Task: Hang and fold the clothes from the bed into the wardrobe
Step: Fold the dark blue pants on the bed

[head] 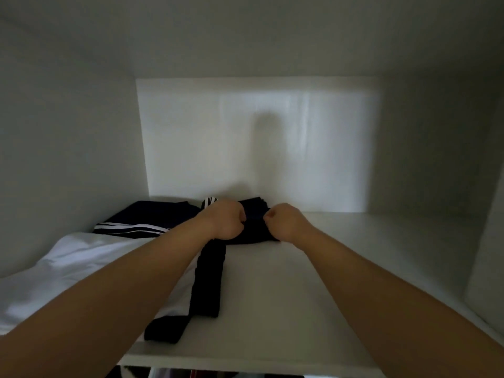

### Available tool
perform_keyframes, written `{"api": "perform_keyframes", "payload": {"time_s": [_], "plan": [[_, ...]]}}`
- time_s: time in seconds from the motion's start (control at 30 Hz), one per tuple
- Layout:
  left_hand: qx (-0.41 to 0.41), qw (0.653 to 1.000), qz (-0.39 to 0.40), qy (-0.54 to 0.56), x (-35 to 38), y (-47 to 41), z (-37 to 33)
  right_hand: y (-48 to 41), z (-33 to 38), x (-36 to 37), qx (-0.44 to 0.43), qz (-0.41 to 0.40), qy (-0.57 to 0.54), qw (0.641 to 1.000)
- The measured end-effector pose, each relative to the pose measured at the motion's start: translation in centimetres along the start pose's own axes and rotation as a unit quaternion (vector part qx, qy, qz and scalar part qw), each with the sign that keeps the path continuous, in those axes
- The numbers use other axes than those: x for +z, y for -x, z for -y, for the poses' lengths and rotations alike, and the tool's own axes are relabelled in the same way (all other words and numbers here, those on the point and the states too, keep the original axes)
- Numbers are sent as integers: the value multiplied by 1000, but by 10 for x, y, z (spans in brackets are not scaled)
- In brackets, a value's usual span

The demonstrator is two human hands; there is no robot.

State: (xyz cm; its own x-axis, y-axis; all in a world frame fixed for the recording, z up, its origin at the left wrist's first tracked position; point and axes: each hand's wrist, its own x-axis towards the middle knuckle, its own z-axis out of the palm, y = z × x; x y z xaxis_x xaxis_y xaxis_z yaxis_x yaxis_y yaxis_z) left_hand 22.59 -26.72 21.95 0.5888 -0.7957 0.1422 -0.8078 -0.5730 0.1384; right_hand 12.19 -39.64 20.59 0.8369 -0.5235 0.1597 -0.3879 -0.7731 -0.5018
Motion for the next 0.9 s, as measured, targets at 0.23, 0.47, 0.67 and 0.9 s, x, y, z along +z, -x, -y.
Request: {"api": "perform_keyframes", "payload": {"time_s": [0.23,0.47,0.67,0.9], "plan": [[103,956,-208,178,-7,106,-27,119,20,0,33,-228,-267,936],[221,856,-242,399,33,251,-77,305,29,21,89,-365,-256,891],[318,799,-38,509,82,361,-154,489,31,19,203,-459,-205,841],[477,677,162,536,111,522,-284,721,37,24,353,-585,-157,713]]}}
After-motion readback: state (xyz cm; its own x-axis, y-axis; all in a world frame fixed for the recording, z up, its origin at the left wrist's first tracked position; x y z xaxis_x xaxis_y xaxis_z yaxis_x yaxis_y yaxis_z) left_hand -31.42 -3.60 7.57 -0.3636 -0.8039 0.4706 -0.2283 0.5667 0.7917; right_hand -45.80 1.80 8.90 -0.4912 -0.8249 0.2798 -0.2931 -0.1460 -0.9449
